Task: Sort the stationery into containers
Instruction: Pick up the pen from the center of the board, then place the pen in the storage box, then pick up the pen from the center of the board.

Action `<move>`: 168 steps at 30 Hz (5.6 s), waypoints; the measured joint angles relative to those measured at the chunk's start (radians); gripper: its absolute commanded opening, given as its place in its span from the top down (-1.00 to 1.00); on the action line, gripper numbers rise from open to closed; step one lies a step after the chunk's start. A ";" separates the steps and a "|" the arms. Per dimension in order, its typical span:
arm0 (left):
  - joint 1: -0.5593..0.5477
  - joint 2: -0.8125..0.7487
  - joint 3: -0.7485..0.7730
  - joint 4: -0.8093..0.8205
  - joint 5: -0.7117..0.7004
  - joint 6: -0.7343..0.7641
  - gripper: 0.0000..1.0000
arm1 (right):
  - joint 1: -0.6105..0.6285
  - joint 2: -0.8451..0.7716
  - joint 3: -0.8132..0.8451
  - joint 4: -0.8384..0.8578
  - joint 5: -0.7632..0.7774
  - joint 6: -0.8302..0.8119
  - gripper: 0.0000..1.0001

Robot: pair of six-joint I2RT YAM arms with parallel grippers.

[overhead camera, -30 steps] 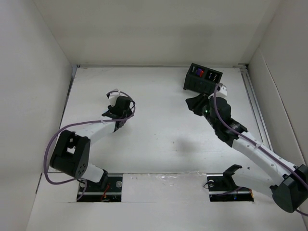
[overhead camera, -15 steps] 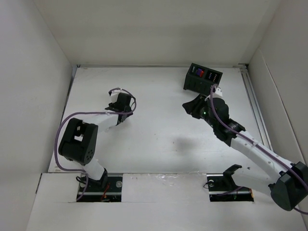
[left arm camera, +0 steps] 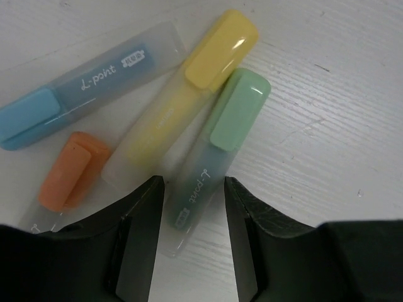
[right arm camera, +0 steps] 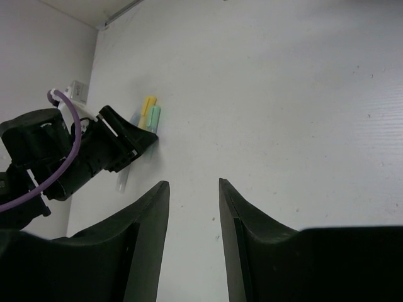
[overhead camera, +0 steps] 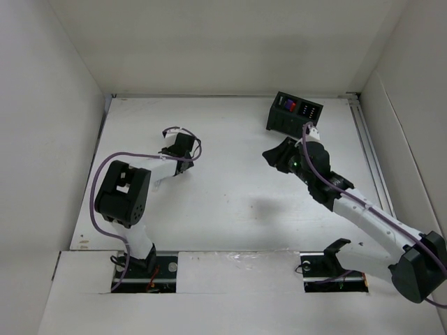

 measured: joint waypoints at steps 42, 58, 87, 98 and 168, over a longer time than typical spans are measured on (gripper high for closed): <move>-0.037 -0.282 -0.295 0.468 0.878 0.066 1.00 | 0.063 0.486 0.246 0.069 -0.217 0.040 -0.82; -0.077 -0.283 -0.305 0.529 0.978 0.057 0.66 | 0.064 0.677 0.333 0.138 -0.356 0.100 0.84; -0.078 -0.557 -0.406 0.582 0.980 0.004 -0.47 | -0.473 0.595 0.545 0.123 0.166 0.119 1.00; -0.078 -0.503 -0.408 0.612 1.014 -0.023 -0.47 | -0.472 0.788 0.757 -0.026 0.476 0.005 1.00; 0.075 -0.020 0.125 -0.132 -0.023 -0.080 0.12 | -0.073 0.061 -0.003 0.087 -0.015 0.159 0.23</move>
